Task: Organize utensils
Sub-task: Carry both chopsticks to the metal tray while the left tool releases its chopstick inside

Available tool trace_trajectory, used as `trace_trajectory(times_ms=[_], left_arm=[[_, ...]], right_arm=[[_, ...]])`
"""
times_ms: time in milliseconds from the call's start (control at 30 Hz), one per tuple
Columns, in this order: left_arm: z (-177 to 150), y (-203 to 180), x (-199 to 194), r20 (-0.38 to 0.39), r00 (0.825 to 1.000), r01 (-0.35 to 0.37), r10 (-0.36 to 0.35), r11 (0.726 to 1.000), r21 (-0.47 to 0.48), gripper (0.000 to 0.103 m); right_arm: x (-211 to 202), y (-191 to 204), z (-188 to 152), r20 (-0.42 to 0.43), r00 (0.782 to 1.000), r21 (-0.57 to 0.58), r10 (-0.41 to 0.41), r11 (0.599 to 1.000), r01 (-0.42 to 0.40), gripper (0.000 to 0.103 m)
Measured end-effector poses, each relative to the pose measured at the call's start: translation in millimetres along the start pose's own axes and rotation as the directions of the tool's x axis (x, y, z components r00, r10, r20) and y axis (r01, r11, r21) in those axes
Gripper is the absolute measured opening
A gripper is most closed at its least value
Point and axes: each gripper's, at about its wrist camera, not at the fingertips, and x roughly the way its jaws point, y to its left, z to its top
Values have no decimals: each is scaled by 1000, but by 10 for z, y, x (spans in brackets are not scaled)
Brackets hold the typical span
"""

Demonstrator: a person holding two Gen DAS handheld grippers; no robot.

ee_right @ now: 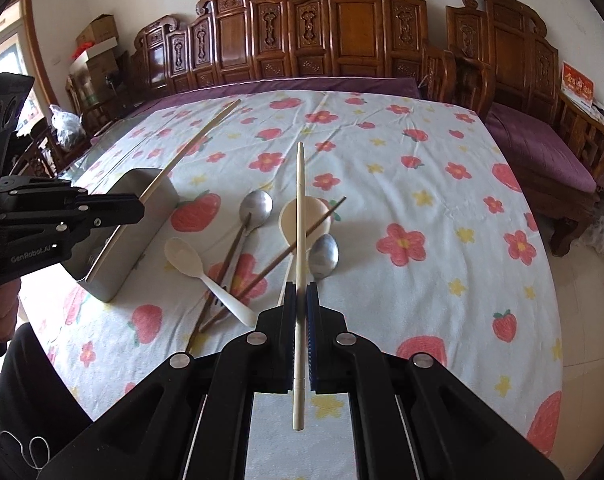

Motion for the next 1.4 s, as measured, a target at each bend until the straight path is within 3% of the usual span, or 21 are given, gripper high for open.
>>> trace_trajectory(times_ms=[900, 1400], left_arm=[[-449, 1063, -263, 2, 994, -111, 113, 982, -151, 5], [-742, 1477, -112, -44, 991, -133, 127, 967, -216, 5]], right_arm=[[35, 1092, 206, 17, 995, -113, 96, 989, -93, 6], [216, 1665, 334, -1, 990, -123, 141, 983, -140, 6]])
